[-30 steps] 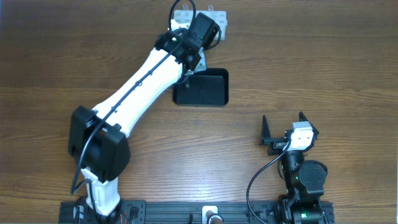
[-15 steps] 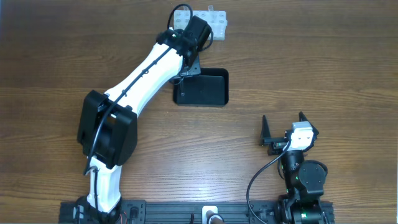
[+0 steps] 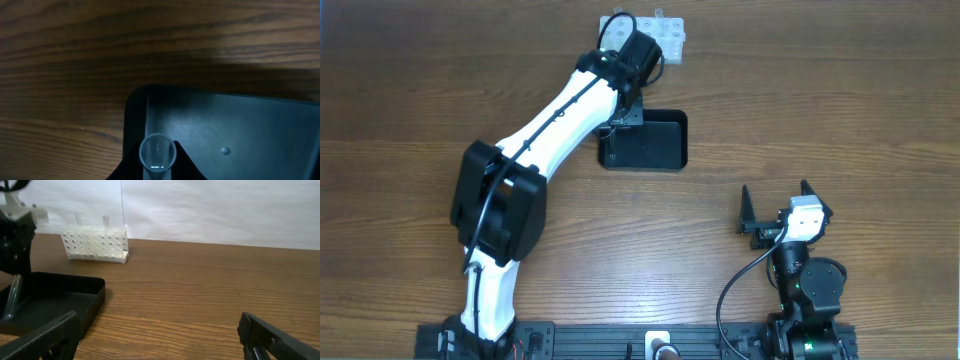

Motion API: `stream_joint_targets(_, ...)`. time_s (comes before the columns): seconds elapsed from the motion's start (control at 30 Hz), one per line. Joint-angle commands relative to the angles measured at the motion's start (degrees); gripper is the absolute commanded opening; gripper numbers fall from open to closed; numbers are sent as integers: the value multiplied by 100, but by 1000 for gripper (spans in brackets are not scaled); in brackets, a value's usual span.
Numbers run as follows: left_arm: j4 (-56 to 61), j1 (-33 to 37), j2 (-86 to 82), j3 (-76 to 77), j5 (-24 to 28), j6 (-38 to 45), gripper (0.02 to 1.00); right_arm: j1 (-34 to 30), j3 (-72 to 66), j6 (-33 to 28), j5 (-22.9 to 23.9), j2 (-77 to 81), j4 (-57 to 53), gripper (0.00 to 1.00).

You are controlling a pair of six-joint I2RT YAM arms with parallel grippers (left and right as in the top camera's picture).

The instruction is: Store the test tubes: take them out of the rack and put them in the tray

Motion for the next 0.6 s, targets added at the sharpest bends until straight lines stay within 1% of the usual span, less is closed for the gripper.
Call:
stream_joint_targets(0.03, 35, 11, 203, 61, 39, 109, 53, 28, -33, 42, 17, -57, -7, 993)
stream_joint_targets(0.2, 107, 24, 214, 61, 35, 109, 66, 28, -33, 42, 17, -57, -9, 991)
stream_joint_targets(0.6, 186, 26, 282, 61, 13, 149, 132, 28, -33, 42, 20, -57, -7, 993)
